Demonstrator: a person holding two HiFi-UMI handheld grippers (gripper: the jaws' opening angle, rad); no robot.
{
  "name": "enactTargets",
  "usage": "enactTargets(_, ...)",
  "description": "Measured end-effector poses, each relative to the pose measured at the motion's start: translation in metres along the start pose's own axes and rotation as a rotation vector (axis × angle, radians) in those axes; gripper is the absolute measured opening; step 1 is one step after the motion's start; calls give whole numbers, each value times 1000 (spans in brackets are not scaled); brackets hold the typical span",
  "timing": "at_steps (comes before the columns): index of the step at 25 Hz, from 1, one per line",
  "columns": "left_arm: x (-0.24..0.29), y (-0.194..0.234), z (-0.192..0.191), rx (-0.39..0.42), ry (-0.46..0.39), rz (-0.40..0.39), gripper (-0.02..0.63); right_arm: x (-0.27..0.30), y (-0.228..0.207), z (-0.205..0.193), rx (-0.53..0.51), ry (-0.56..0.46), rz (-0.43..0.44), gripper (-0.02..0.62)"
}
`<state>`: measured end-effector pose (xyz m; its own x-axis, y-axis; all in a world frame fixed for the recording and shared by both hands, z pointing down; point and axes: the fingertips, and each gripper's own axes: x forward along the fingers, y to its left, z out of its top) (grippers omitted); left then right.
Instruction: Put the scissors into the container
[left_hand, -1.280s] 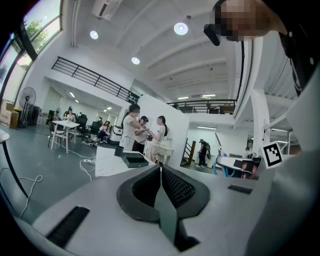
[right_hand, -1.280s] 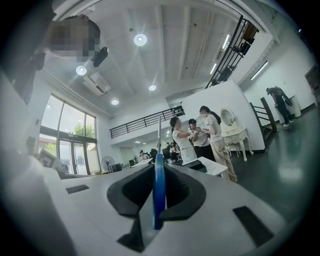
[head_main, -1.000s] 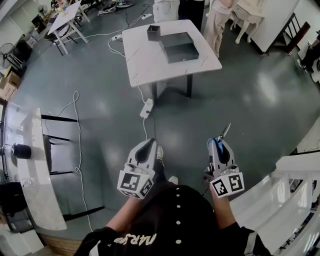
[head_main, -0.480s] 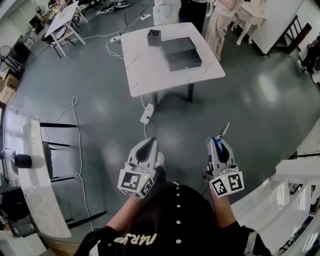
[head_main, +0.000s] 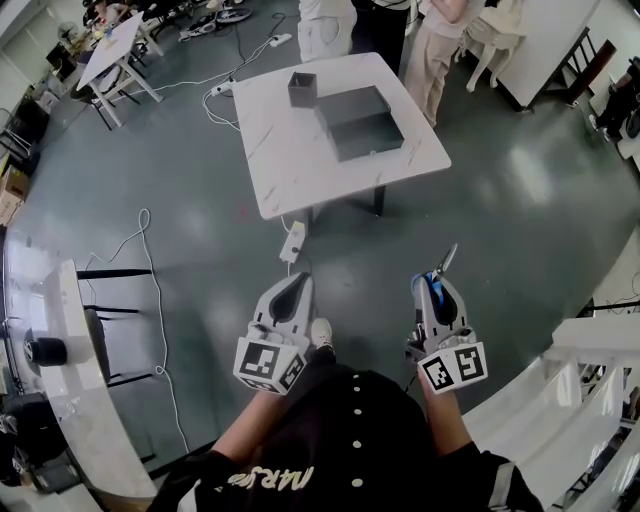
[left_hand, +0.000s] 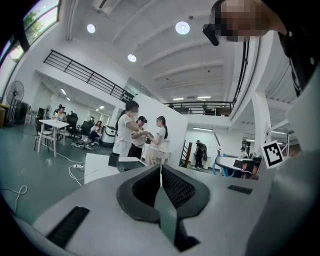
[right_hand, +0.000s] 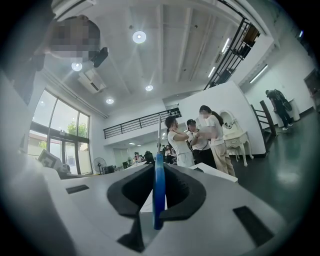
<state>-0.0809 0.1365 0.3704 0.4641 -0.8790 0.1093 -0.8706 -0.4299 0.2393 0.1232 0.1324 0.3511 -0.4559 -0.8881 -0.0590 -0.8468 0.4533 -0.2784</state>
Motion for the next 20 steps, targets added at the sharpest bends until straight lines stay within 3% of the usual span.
enactTargets(20, 66, 83, 27, 18, 7, -79, 35, 101, 1, -6, -16, -32, -56, 60)
